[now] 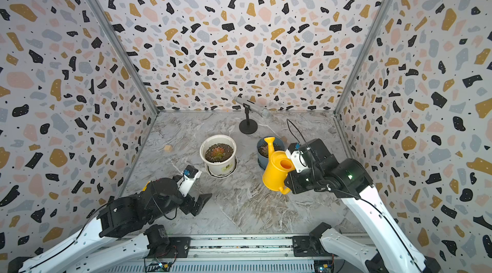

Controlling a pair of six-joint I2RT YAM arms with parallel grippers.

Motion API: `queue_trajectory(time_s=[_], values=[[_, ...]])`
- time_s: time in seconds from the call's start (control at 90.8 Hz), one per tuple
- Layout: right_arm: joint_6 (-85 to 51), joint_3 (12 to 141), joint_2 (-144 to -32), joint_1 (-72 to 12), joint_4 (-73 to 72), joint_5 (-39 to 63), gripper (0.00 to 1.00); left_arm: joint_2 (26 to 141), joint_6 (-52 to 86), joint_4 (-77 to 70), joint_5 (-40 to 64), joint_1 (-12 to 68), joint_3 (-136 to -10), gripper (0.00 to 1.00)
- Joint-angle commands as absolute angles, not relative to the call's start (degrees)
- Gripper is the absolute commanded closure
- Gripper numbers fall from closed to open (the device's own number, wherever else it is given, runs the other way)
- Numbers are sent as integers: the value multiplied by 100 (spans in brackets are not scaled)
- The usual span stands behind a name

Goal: Water the succulent around the soil edge
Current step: Water the soil of the potted plant with water, then place the watering can at the center of the board.

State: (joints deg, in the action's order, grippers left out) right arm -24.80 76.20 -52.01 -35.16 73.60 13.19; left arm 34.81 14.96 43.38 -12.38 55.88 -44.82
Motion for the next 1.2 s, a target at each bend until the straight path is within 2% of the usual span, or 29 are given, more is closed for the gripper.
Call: queue_trajectory(time_s=[0.0,0.242,0.506,0.716,0.826,0.936,1.189], values=[[-3451,7009,-4542,-3555,6380,1611,100,3411,1702,4394,-1762,5547,-4543,0],[-4076,6176,-3514,-3585,6147,1108,100,3213,1827,4486,-2460,5547,-4570,0],[-4780,5066,-3218,-3706,5476,981,100,3148,1892,4526,-2790,5551,-4548,0],[-5569,4272,-3183,-4843,4766,-95,100,3197,1907,4525,-2821,5552,-4550,0],[-5897,4114,-3599,-5931,4384,-1079,100,3219,1908,4535,-2831,5546,-4544,0],[-6170,4306,-4498,-7159,4151,-2006,100,3221,1917,4534,-2843,5547,-4542,0],[-6996,4673,-6297,-7581,3323,-2355,100,3220,1977,4600,-2956,5548,-4577,0]])
